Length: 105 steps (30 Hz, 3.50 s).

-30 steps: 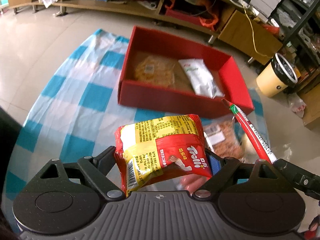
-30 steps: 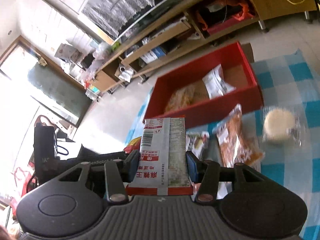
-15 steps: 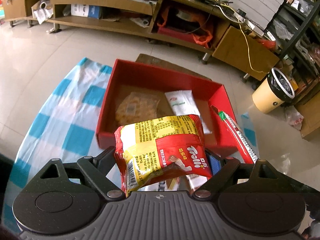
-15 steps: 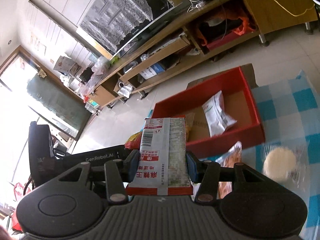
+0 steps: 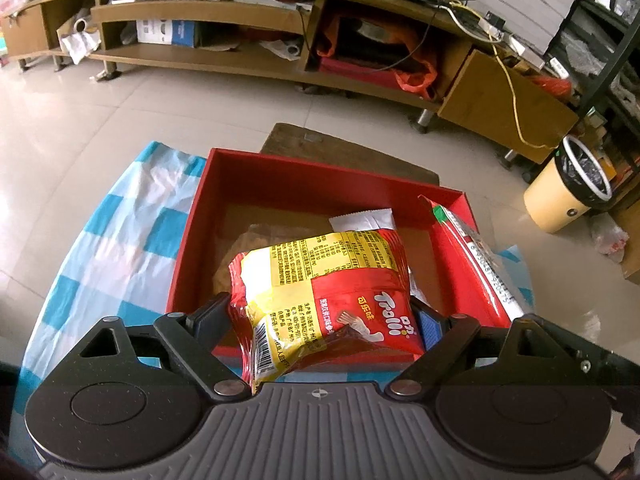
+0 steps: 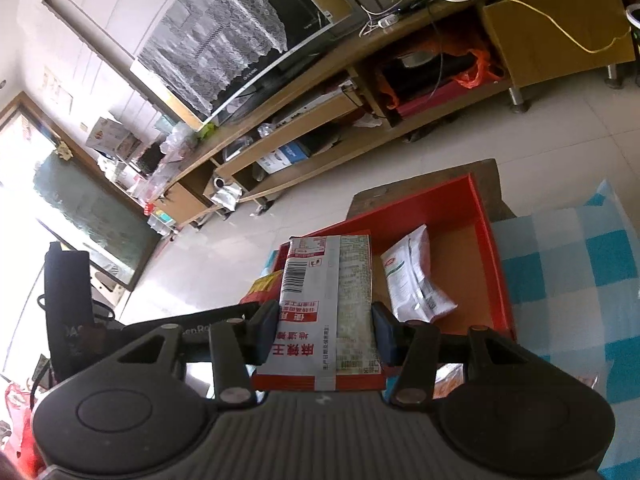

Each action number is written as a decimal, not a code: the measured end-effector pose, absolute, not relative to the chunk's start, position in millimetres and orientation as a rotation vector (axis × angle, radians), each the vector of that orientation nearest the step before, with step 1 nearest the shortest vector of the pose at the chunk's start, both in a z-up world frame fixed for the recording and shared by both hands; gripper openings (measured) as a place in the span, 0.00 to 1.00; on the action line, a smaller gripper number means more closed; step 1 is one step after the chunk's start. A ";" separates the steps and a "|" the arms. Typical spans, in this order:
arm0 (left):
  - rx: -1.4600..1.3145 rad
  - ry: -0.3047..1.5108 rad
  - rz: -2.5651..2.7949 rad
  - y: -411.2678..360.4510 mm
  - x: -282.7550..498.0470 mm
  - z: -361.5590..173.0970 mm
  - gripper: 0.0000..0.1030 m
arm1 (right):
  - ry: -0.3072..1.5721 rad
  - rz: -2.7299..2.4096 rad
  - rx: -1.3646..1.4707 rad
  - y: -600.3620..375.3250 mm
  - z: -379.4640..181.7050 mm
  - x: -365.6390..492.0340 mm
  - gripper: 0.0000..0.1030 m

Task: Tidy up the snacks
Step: 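Lower both snacks into the box and open the left tool on the Trolli bag, then open the right tool to release the stick packet and withdraw both tools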

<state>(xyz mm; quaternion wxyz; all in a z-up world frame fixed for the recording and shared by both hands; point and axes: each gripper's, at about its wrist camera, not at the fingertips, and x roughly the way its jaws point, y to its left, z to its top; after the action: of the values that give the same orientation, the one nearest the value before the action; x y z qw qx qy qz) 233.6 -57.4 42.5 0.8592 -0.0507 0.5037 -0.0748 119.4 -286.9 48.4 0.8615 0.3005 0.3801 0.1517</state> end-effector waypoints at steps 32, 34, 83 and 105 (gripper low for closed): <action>0.007 1.124 -0.038 -65.4 272.5 -8.5 0.94 | 0.947 0.242 0.470 -268.2 -7.8 183.5 0.47; 0.019 1.122 -0.030 -66.2 271.7 -9.2 0.95 | 0.948 0.237 0.459 -268.6 -7.1 183.0 0.47; 0.102 1.015 0.012 -65.7 245.5 20.1 1.00 | 0.946 0.242 0.399 -260.8 3.5 172.2 0.51; 0.107 1.013 0.004 -57.8 218.4 24.8 1.00 | 0.937 0.253 0.319 -250.6 13.8 150.7 0.53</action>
<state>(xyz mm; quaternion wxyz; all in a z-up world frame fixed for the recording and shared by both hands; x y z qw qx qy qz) 218.4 -57.8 24.8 0.8731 0.0513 0.4849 0.0018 150.7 -250.6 13.8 0.8724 0.1529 0.4482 0.1213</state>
